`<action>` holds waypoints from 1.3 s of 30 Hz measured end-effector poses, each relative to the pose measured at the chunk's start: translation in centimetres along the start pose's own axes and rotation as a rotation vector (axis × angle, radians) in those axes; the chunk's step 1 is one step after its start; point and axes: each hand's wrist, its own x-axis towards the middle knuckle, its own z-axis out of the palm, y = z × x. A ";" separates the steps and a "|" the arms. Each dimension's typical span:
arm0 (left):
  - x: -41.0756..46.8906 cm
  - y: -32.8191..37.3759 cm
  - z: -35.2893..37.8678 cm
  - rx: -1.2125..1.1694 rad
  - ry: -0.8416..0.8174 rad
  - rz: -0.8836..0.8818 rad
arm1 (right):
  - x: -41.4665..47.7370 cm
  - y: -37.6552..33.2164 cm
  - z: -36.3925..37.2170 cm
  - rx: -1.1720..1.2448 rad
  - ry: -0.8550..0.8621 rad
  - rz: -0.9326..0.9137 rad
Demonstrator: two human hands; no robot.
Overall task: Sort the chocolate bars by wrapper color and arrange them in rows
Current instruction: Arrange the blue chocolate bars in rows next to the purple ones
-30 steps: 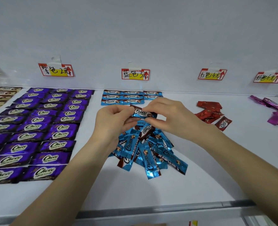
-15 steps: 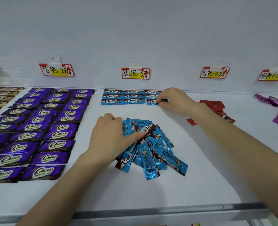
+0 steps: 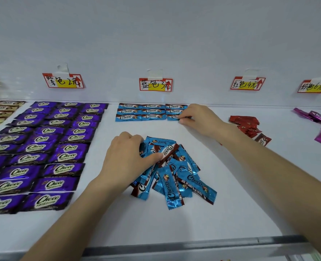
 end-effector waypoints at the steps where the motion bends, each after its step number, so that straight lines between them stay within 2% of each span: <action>1: 0.0 0.0 0.0 -0.003 0.002 0.000 | 0.0 -0.1 0.0 0.002 0.000 0.001; 16: 0.2 -0.2 0.2 -0.054 -0.001 0.013 | 0.2 -0.2 0.2 -0.022 -0.008 0.020; 20: 0.4 -0.5 0.0 -0.047 -0.024 -0.005 | -0.1 -0.5 -0.2 0.024 0.040 0.046; 23: 0.0 -0.3 -0.7 0.002 -0.027 -0.010 | -1.6 -1.9 -1.3 0.170 0.061 0.085; 27: -2.2 -0.2 -1.5 0.197 0.025 0.005 | -6.0 -5.0 -3.0 0.272 -0.051 0.118; 29: -3.4 -0.2 -1.6 0.266 0.014 0.002 | -8.6 -6.7 -3.6 0.249 -0.144 0.182; 32: -4.2 -0.1 -1.2 0.263 -0.033 -0.002 | -11.6 -9.0 -3.6 0.036 -0.253 0.249; 35: -4.0 0.0 -0.9 0.218 -0.036 0.015 | -12.8 -10.0 -2.7 -0.088 -0.232 0.262; 39: -3.5 0.2 -0.3 0.084 -0.053 0.026 | -13.3 -10.5 -2.2 -0.049 -0.214 0.261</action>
